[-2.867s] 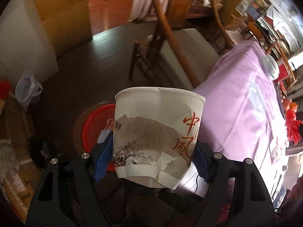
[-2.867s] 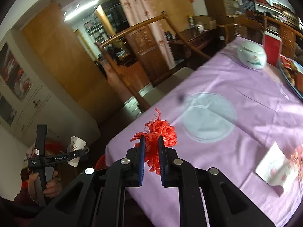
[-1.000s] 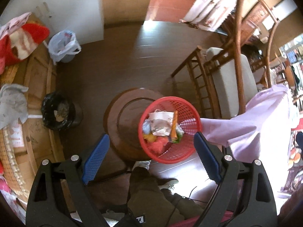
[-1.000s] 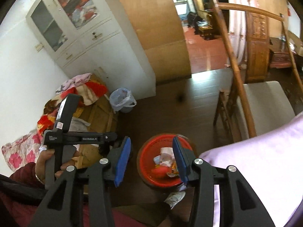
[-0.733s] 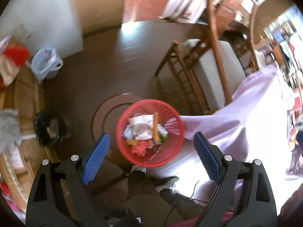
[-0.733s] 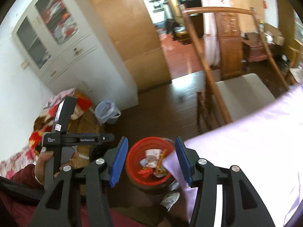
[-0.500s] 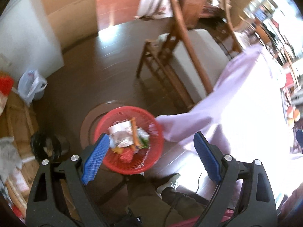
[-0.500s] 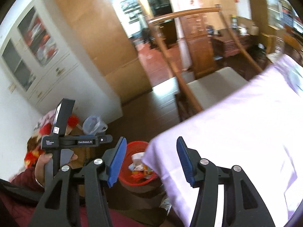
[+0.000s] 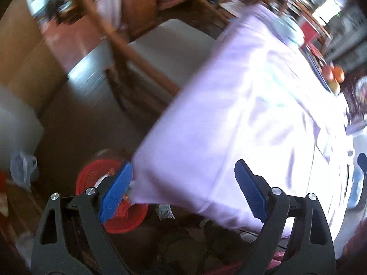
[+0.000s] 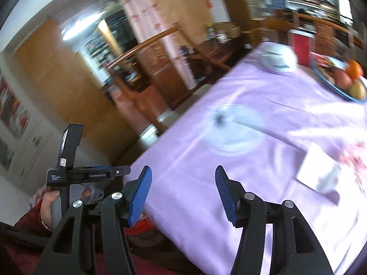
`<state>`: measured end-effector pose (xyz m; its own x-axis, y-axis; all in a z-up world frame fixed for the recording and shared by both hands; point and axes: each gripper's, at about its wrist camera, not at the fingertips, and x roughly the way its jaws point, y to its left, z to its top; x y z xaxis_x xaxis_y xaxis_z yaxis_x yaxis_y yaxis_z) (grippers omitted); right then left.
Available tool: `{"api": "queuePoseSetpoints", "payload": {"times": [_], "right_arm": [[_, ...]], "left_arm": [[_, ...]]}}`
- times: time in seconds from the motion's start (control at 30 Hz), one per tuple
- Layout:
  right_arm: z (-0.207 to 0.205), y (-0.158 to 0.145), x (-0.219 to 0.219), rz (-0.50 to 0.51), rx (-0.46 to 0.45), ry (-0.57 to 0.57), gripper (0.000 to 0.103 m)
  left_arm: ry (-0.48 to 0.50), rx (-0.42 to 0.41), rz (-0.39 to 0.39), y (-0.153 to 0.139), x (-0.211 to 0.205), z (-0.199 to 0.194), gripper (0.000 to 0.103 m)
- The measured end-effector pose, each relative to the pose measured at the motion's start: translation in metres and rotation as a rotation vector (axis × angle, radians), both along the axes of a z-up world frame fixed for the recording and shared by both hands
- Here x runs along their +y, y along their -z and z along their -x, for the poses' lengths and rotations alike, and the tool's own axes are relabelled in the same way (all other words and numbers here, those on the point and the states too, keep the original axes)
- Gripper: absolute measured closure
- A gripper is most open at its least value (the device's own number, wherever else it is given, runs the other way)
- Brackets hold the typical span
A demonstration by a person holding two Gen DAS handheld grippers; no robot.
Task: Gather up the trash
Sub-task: 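Withdraw both open tools from the basket and move them over the table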
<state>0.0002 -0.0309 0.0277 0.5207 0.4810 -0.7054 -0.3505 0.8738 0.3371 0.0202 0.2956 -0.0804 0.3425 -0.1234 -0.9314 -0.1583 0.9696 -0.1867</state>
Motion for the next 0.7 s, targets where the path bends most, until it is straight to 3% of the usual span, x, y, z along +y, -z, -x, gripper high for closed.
{"api": "queuePoseSetpoints", "payload": {"times": [0.37, 0.7], "right_arm": [[0.032, 0.017, -0.139, -0.048, 0.011, 0.381, 0.04], [0.049, 0.033, -0.229, -0.084, 0.004, 0.593, 0.039]], "left_arm": [[0.35, -0.061, -0.133, -0.008, -0.15, -0.035, 0.014], [0.532, -0.116, -0.211, -0.015, -0.246, -0.043, 0.013]]}}
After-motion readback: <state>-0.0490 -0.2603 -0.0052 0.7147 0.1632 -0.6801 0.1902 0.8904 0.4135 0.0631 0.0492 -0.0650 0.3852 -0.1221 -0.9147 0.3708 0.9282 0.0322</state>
